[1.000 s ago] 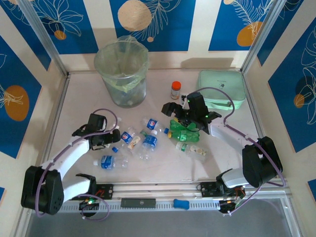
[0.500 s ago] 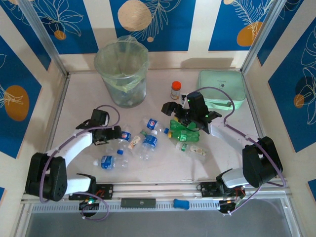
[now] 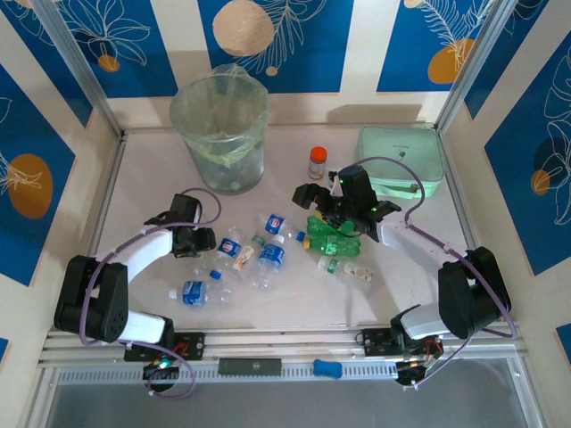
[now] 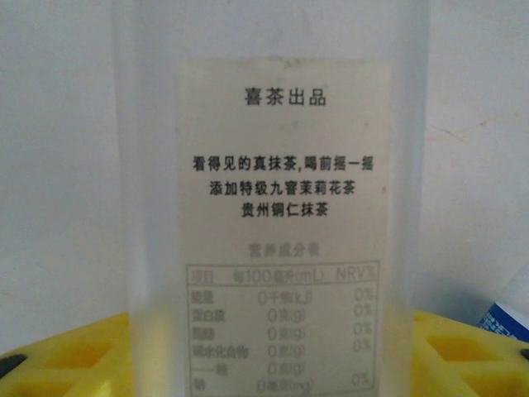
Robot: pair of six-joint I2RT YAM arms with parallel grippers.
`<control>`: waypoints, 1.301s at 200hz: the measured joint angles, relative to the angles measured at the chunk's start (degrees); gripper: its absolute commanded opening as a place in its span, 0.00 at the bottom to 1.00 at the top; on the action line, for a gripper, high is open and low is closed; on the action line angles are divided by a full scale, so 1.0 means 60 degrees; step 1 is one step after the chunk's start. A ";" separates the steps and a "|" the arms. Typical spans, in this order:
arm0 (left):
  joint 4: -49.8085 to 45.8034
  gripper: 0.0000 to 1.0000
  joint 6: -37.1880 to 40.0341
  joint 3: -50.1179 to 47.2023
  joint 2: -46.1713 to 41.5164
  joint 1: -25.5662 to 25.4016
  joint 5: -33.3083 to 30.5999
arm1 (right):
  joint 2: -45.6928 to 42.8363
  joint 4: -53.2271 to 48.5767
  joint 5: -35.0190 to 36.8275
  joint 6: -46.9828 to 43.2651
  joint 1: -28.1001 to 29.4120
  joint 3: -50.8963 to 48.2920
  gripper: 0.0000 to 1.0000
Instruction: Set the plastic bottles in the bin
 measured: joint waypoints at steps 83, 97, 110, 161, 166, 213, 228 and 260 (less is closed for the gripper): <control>-0.0663 0.55 0.0237 0.0656 -0.1803 0.0000 -0.0382 | -0.0007 0.0015 -0.0004 0.0004 -0.0007 -0.0058 0.99; -0.0798 0.55 0.0339 0.1126 -0.2284 0.0000 -0.0470 | -0.0007 0.0047 -0.0011 0.0004 -0.0018 -0.0091 0.99; -0.0856 0.54 0.0430 0.1636 -0.2637 0.0000 -0.0535 | -0.0007 0.0058 -0.0011 0.0007 -0.0029 -0.0120 0.99; -0.0696 0.51 0.0871 0.3767 -0.2965 0.0007 -0.0514 | -0.0007 0.0084 -0.0033 0.0004 -0.0127 -0.0135 0.99; -0.0641 0.51 0.0907 0.3978 -0.2936 0.0004 -0.0452 | -0.0011 0.0084 -0.0044 0.0004 -0.0146 -0.0135 0.99; -0.0098 0.48 0.1402 0.6859 -0.1468 0.0007 0.0499 | -0.0306 0.0073 -0.0044 0.0000 -0.0273 -0.0135 0.99; -0.0127 0.48 0.1661 0.8054 -0.0619 0.0004 0.0896 | -0.0448 0.0047 -0.0040 0.0000 -0.0295 -0.0135 0.99; -0.0860 0.48 0.2350 1.0979 0.1468 0.0004 0.1606 | -0.0962 -0.0029 0.0004 0.0000 -0.0361 -0.0342 0.99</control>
